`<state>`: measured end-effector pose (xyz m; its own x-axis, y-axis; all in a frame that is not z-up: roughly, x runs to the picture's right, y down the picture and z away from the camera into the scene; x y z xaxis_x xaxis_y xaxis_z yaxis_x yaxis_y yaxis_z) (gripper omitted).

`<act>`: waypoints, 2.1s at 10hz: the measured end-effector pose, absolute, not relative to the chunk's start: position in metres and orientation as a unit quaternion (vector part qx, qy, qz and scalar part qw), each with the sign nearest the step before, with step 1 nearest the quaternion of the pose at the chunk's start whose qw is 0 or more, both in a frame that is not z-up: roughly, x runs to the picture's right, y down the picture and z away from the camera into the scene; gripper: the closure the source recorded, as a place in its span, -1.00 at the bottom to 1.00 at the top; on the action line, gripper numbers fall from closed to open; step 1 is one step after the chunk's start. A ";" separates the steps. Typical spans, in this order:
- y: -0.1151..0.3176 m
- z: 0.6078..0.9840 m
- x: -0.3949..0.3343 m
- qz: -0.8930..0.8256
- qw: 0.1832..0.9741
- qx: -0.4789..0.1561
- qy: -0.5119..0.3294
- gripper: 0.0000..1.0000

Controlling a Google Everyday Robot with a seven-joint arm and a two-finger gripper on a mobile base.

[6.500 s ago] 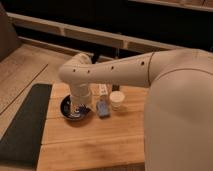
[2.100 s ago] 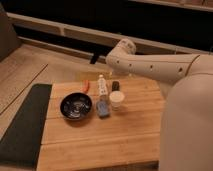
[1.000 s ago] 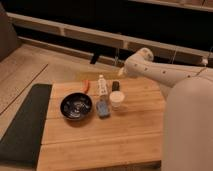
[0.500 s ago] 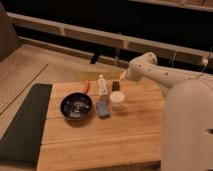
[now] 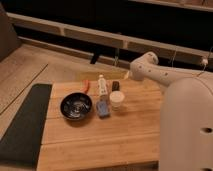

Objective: Place the eraser in the ceramic cup

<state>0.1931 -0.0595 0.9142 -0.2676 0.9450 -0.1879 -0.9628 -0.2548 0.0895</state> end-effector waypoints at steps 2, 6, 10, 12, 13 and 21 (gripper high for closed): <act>-0.069 0.928 0.185 0.790 0.605 -0.048 0.084 -0.30; -0.048 0.977 0.166 0.783 0.608 -0.108 0.074 -0.30; -0.040 1.008 0.151 0.762 0.625 -0.160 0.065 -0.30; -0.047 1.018 0.126 0.733 0.652 -0.186 0.055 -0.30; -0.050 1.022 0.116 0.723 0.660 -0.196 0.051 -0.30; -0.042 1.050 0.090 0.682 0.687 -0.242 0.066 0.31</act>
<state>0.0900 -0.0416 1.0504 0.0603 0.9049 -0.4212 -0.9690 -0.0482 -0.2422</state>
